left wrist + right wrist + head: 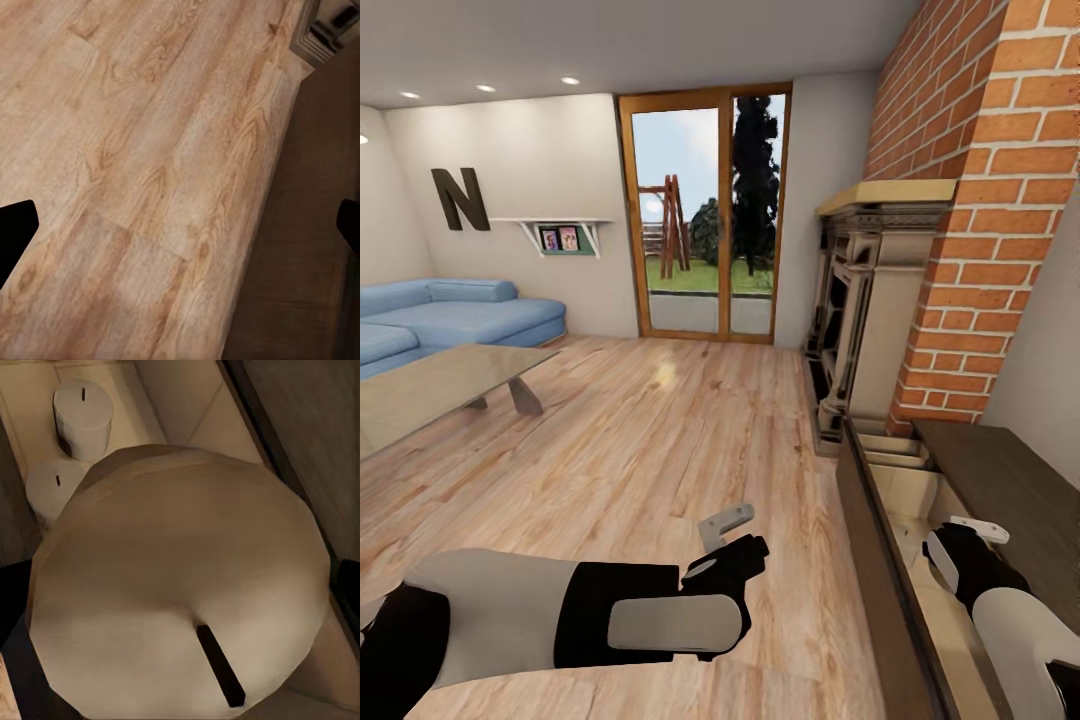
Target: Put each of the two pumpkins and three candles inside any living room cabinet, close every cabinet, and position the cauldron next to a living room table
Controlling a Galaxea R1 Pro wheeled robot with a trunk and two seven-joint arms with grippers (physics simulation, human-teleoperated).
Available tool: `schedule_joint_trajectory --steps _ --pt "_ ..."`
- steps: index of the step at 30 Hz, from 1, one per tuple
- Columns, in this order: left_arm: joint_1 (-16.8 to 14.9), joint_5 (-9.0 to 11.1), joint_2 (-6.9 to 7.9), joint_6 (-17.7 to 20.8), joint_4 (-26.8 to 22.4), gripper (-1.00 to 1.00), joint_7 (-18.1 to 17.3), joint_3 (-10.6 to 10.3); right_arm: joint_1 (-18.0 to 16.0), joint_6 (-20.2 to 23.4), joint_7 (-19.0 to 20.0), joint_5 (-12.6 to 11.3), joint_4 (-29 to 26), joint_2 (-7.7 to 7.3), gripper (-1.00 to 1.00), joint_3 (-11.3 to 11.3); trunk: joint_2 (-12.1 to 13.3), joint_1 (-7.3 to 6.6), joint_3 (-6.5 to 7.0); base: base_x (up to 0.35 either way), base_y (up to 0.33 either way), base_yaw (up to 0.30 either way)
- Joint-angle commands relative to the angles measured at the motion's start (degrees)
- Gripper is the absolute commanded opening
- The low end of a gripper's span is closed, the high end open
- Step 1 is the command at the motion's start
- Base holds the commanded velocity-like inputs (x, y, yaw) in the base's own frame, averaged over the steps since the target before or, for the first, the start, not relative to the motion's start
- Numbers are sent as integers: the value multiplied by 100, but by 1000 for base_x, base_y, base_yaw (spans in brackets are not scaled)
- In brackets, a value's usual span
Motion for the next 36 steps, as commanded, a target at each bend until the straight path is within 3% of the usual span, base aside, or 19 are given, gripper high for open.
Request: schedule_joint_trajectory --steps 1,5,36 --pt "-9 14 -3 -24 -5 100 1 -8 -3 35 1 28 -9 3 -100 -16 -3 -1 -6 3 -19 0" --pt "-9 6 -28 -24 -5 100 0 -3 -3 34 1 32 -4 3 -100 -16 -3 -1 -6 1 -9 0" --pt "-9 12 -32 -24 3 100 8 1 -3 34 -2 36 -9 3 -100 -16 -1246 680 -563 0 0 0"
